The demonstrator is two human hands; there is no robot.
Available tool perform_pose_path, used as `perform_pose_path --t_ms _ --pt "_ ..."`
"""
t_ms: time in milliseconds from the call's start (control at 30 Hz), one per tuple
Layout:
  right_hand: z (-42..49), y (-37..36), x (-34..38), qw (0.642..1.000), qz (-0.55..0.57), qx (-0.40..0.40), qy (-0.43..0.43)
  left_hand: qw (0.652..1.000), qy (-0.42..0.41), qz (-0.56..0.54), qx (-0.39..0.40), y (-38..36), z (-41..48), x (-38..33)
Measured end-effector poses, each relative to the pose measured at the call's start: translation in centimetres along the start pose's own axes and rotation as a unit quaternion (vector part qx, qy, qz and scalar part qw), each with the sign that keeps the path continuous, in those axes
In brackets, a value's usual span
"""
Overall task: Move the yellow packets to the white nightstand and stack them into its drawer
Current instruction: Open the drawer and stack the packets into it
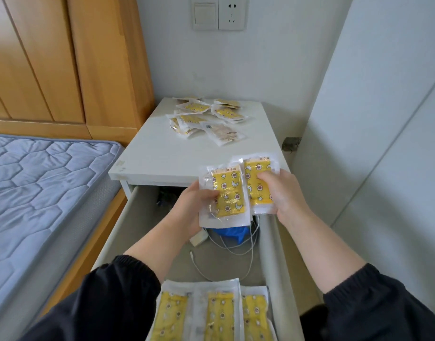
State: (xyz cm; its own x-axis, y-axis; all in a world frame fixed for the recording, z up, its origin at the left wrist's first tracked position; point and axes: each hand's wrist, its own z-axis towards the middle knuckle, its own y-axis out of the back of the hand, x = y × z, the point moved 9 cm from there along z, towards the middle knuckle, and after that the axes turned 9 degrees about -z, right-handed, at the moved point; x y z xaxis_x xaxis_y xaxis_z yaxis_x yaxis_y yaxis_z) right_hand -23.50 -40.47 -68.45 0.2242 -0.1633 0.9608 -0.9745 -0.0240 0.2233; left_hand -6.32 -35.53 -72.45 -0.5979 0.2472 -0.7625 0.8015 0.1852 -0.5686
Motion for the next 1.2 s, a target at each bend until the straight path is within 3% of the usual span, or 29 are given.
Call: perform_pose_path --t_ms 167,267,467,600,800,867,1000,1133,1200 --pt "-2.5 -0.6 -4.4 0.999 0.0 -0.037 -0.027 0.999 0.029 0.013 -0.044 3.5 -1.1 3.1" --pt "-3.5 -2.1 -6.2 0.998 0.005 -0.015 -0.062 0.991 0.046 0.058 -0.108 7.2 -2.0 3.5" --pt "-5.4 -6.4 -10.3 0.973 0.054 0.053 -0.218 0.971 0.116 0.114 -0.174 12.0 -3.6 3.6" --pt "-5.3 -7.1 -11.8 0.963 0.08 0.047 -0.254 0.96 0.142 0.146 -0.19 13.5 -4.1 3.2" --pt "-6.3 -9.0 -15.0 0.943 0.07 0.1 -0.31 0.928 0.198 0.256 -0.185 16.5 -5.3 2.5" --pt "-6.4 -9.5 -15.2 0.942 0.067 0.106 -0.31 0.908 0.206 0.319 -0.177 17.1 -5.6 2.6" --pt "-6.3 -10.1 -15.2 0.943 0.056 0.125 -0.304 0.836 0.23 0.475 -0.151 18.1 -6.1 3.3" --pt "-6.4 -10.5 -15.8 0.942 0.027 0.14 -0.303 0.807 0.248 0.521 -0.127 18.6 -6.8 3.5" --pt "-6.5 -10.6 -16.2 0.942 0.008 0.15 -0.301 0.739 0.233 0.624 -0.101 18.2 -6.9 3.2"
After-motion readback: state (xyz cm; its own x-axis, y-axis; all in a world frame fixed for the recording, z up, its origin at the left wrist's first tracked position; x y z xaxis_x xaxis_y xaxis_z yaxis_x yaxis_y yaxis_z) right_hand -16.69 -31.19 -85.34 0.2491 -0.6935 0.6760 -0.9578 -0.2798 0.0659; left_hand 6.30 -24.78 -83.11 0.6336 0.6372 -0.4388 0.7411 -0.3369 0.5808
